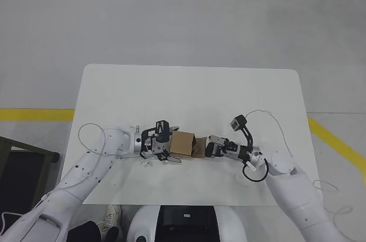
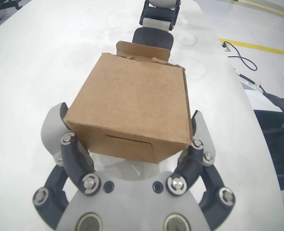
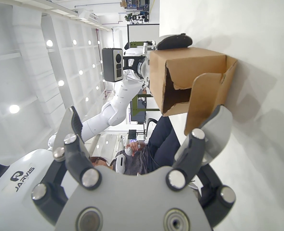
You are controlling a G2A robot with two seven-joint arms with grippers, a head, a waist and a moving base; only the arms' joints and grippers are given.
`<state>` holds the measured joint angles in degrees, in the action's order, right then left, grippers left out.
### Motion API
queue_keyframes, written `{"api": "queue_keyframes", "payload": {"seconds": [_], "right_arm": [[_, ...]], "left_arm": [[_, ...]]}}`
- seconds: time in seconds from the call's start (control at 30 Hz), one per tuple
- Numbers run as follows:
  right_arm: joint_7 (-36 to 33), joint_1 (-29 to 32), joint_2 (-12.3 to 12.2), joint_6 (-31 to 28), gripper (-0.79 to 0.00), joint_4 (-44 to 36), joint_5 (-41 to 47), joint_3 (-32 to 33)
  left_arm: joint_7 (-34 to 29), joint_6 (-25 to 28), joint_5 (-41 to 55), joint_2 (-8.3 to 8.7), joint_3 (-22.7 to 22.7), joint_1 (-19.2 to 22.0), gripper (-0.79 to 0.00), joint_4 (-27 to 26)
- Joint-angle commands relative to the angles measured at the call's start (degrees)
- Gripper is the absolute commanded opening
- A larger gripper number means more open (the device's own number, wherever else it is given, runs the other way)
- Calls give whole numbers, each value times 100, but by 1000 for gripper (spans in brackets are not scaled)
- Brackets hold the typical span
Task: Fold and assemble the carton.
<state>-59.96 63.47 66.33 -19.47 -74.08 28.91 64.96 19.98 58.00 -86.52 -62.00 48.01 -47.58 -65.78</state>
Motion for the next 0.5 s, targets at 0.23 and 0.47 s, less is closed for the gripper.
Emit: {"api": "queue_keyframes", "payload": {"seconds": [0.23,0.47], "right_arm": [[-178,-201,-7,505,0,151,-511,-187],[-400,-264,-13,761,0,229,-669,-303]], "left_arm": [[-6,0,-1,4,21,-12,0,4],[-10,-9,-14,7,35,-19,0,-4]]}}
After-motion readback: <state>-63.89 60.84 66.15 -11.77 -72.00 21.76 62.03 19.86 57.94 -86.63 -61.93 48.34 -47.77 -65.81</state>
